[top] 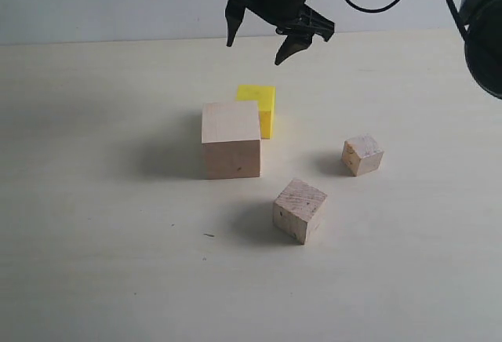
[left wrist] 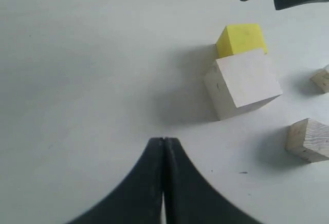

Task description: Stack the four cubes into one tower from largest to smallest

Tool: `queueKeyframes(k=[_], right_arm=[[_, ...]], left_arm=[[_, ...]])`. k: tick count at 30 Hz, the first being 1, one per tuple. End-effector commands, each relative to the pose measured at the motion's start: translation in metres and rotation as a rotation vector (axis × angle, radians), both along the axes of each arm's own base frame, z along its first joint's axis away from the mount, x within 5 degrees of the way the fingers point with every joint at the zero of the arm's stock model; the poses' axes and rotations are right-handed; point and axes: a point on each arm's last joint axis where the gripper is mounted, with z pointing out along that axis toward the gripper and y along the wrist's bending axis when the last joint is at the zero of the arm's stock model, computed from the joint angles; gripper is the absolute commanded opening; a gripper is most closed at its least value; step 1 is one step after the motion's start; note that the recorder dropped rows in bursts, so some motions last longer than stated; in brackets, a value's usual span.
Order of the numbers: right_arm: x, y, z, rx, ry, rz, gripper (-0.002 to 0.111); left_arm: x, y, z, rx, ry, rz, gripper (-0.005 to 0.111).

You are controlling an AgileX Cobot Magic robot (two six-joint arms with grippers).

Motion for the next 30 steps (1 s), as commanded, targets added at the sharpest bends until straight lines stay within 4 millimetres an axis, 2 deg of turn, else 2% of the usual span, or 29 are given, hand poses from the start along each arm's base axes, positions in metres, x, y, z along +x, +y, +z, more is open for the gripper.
queueKeyframes(k=[1,10,17,25,30], right_arm=[[0.002,0.0,-0.009,-0.011,0.022,-0.014,0.073],[0.002,0.001,-0.012,-0.015,0.027,-0.01,0.073],[0.003,0.002,-0.023,-0.017,0.047,-0.007,0.073],[0.005,0.004,-0.037,-0.017,0.072,0.013,0.073],[0.006,0.005,-0.054,-0.024,0.104,0.012,0.073]], left_arm=[[-0.007,0.0,0.005,-0.026,-0.026,-0.02,0.0],[-0.01,-0.002,0.008,-0.048,-0.033,-0.046,0.0],[-0.01,-0.003,0.007,-0.049,-0.037,-0.052,0.0],[-0.01,-0.003,0.008,-0.053,-0.042,-0.058,0.0],[-0.01,-0.004,0.008,-0.055,-0.043,-0.065,0.0]])
